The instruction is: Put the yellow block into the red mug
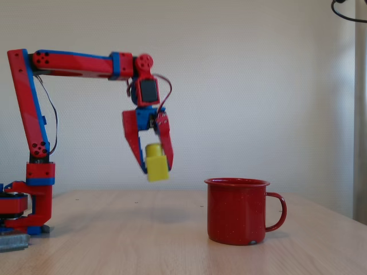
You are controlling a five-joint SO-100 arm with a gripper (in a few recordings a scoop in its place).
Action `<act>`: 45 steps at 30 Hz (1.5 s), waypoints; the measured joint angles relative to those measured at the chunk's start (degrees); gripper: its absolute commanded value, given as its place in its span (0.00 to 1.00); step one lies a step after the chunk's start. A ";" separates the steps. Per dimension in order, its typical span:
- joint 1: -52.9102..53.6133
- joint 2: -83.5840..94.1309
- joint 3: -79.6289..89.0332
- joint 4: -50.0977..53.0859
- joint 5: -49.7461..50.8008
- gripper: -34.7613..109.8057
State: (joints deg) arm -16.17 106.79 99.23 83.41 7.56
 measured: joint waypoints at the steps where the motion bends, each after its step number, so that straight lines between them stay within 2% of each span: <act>1: 1.41 0.00 -1.41 1.32 -0.88 0.24; 3: 4.22 0.00 -4.75 5.89 -2.72 0.24; 9: 10.72 -0.26 -17.23 9.84 -4.92 0.24; 15: 12.66 -12.66 -32.26 12.83 -5.10 0.24; 28: 13.62 -35.42 -57.74 12.57 -5.98 0.24; 38: 14.77 -49.13 -68.91 8.88 -6.06 0.24; 45: 15.56 -53.44 -70.14 8.88 -6.06 0.24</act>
State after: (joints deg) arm -0.62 53.35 29.09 92.29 1.49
